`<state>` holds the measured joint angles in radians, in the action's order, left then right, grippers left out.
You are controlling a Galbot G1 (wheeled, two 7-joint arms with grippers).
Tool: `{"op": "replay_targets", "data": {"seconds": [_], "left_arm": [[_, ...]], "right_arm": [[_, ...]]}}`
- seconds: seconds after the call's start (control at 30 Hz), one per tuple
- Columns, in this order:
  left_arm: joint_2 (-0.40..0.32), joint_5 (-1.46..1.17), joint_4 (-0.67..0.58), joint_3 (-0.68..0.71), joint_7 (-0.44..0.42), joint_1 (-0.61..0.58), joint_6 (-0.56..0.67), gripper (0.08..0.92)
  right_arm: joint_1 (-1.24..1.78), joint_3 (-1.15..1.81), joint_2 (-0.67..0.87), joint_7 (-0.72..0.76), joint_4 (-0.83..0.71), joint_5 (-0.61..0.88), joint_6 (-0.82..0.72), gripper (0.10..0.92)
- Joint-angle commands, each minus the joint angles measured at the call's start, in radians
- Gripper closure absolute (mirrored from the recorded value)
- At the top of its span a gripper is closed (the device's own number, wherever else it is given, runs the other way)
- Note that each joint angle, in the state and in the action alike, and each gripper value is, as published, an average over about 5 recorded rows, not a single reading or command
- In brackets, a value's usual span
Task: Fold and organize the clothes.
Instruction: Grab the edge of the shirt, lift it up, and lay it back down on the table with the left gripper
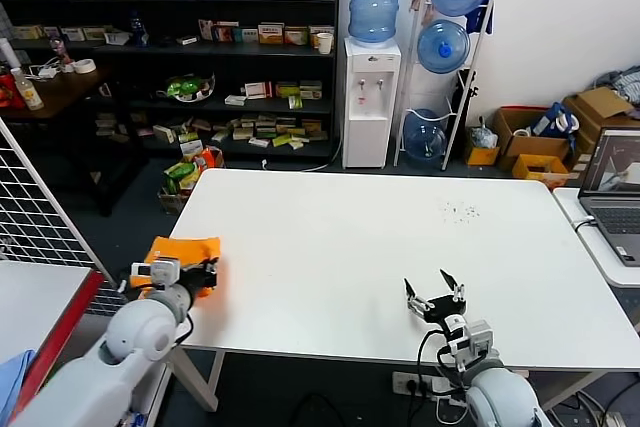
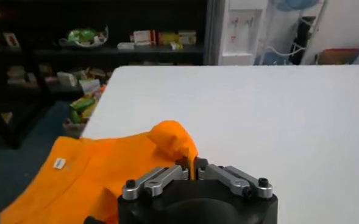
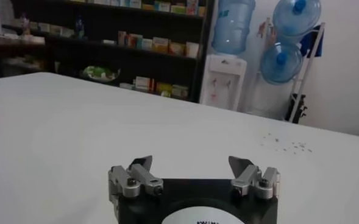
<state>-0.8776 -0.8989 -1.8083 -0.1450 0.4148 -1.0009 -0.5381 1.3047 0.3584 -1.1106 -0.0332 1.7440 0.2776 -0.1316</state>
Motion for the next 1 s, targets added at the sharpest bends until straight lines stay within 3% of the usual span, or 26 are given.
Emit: {"op": "replay_targets", "data": {"seconds": [0.03, 0.23, 0.47, 0.7, 1.0], "left_arm": [[-0.456, 0.107, 0.134, 0.085, 0.03, 0.051, 0.062, 0.868], [-0.629, 0.157, 0.196, 0.138, 0.036, 0.072, 0.104, 0.868], [-0.773, 0.196, 0.288, 0.169, 0.043, 0.099, 0.178, 0.868], [-0.78, 0.228, 0.401, 0.167, 0.037, 0.129, 0.265, 0.868], [-0.78, 0.214, 0.458, 0.163, -0.077, 0.134, 0.492, 0.832]], "right_arm": [[0.016, 0.029, 0.032, 0.066, -0.013, -0.003, 0.052, 0.203], [0.01, 0.049, 0.044, 0.056, -0.035, 0.008, 0.058, 0.203], [0.001, 0.072, 0.05, 0.037, -0.06, 0.025, 0.059, 0.203], [-0.003, 0.084, 0.048, 0.013, -0.068, 0.038, 0.051, 0.203], [-0.02, 0.092, 0.025, -0.017, -0.072, 0.04, 0.03, 0.203]]}}
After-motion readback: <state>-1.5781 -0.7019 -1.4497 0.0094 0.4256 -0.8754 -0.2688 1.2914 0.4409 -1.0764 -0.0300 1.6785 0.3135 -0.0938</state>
